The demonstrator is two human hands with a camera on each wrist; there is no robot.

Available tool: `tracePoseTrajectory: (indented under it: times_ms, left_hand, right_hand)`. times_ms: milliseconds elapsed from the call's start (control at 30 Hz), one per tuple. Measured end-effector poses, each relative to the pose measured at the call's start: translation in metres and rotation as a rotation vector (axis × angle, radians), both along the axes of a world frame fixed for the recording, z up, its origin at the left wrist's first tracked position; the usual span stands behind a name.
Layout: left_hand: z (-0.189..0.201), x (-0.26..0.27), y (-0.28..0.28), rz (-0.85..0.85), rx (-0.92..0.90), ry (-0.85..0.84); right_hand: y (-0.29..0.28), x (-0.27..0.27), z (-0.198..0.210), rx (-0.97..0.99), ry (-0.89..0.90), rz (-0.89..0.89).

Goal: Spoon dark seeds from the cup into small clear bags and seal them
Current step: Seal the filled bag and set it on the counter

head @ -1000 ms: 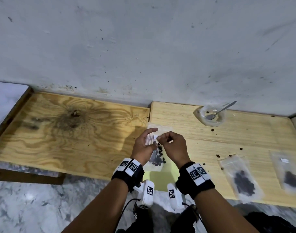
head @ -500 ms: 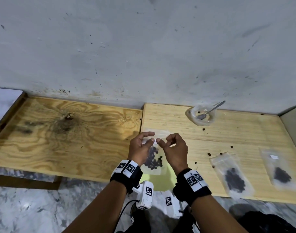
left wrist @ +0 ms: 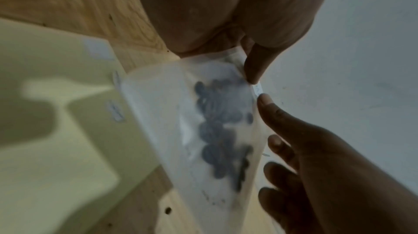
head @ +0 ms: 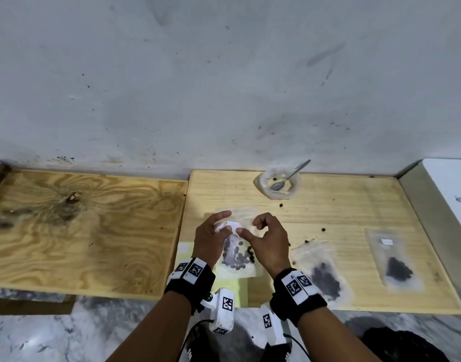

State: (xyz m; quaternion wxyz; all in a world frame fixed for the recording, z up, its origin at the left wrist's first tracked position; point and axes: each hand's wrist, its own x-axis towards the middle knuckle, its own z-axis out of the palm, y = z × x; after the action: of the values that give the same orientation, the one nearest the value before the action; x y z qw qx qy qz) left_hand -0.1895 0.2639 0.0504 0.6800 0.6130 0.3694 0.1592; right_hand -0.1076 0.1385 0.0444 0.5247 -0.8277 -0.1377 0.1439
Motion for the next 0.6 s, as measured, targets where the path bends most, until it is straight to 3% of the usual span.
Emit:
tracePoseTrajectory:
  times_ms: [67, 233, 433, 600]
  left_hand:
    - [0.000, 0.016, -0.013, 0.054, -0.125, -0.043]
    - [-0.002, 0.071, -0.062, -0.008, -0.252, -0.042]
    - [-0.027, 0.144, -0.173, -0.154, -0.232, 0.063]
    - [-0.052, 0.182, -0.268, -0.415, -0.200, 0.252]
  right_hand:
    - [-0.024, 0.012, -0.004, 0.040, 0.022, -0.040]
    - [-0.103, 0.047, -0.019, 0.030, 0.334, 0.051]
    - [-0.218, 0.111, -0.029, 0.018, 0.344, -0.250]
    - [-0.301, 0.155, -0.045, -0.216, 0.305, -0.287]
